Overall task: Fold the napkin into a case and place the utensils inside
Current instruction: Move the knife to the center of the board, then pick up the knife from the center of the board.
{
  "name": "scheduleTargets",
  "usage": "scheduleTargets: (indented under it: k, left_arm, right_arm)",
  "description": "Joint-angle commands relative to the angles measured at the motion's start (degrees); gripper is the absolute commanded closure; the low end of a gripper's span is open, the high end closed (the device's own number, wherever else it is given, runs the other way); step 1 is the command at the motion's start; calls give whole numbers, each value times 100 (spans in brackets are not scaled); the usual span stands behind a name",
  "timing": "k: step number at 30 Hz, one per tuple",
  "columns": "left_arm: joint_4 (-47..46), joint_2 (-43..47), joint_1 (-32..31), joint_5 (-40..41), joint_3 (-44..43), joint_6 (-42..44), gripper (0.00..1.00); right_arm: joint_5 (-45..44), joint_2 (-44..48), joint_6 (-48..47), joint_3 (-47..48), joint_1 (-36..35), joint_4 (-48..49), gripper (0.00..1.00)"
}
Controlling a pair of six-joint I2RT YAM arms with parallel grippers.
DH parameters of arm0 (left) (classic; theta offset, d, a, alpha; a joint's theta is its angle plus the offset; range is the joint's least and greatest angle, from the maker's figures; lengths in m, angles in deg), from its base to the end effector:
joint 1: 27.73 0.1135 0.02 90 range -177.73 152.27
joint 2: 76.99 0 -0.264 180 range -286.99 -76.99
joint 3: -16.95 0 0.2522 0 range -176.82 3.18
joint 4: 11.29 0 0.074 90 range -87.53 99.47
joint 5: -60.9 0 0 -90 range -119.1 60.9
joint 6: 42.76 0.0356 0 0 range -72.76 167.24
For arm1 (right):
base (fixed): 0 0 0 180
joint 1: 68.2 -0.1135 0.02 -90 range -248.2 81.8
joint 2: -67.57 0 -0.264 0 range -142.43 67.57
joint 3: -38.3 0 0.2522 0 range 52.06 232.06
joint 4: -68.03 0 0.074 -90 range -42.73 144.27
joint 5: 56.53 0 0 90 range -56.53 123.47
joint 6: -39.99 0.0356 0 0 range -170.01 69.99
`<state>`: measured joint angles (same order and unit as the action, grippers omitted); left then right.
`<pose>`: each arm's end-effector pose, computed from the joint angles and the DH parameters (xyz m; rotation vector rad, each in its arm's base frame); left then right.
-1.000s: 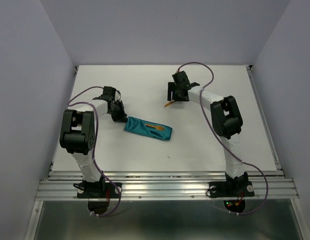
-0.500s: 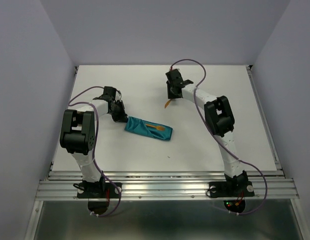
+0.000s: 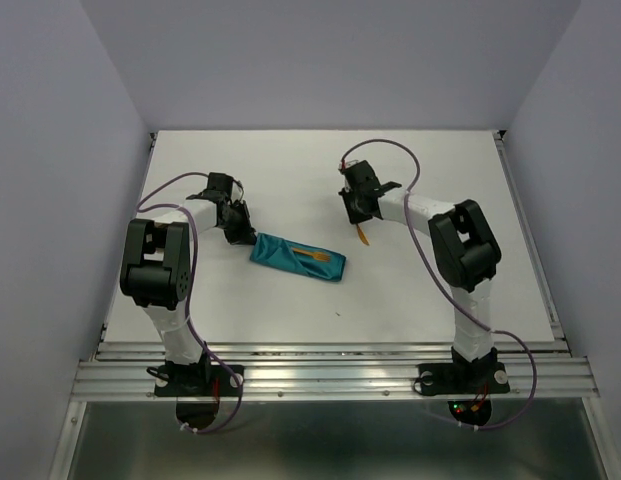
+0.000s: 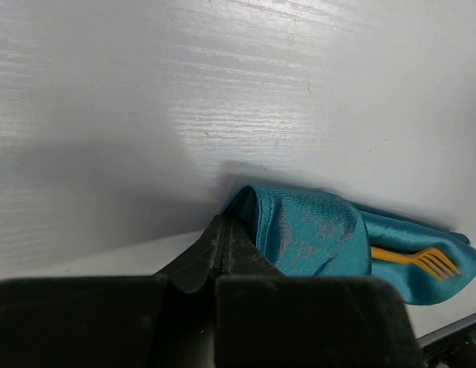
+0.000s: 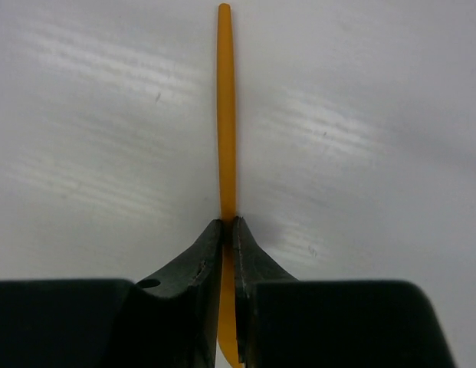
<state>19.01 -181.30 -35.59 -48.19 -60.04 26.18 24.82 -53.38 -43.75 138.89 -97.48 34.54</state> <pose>0.3619 -0.0617 0.1627 -0.1734 2.6077 -0.6143 0.4009 0.2187 0.1640 -0.4376 2.4579 0.0688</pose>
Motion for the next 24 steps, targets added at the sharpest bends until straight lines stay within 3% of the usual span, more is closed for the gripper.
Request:
scheduleTargets:
  k: [1, 10, 19, 24]
  left_arm:
    - [43, 34, -49, -42, 38, 102, 99]
    - [34, 7, -49, -42, 20, 49, 99]
    - [104, 78, -49, 37, -15, 67, 99]
    - [113, 122, -49, 46, 38, 58, 99]
  right_arm:
    - [820, 588, -801, -981, -34, -523, 86]
    - [575, 1407, -776, -1757, -34, -480, 66]
    - [363, 1108, -714, -1932, -236, -244, 65]
    - [311, 1091, -784, -2021, -236, 328, 75]
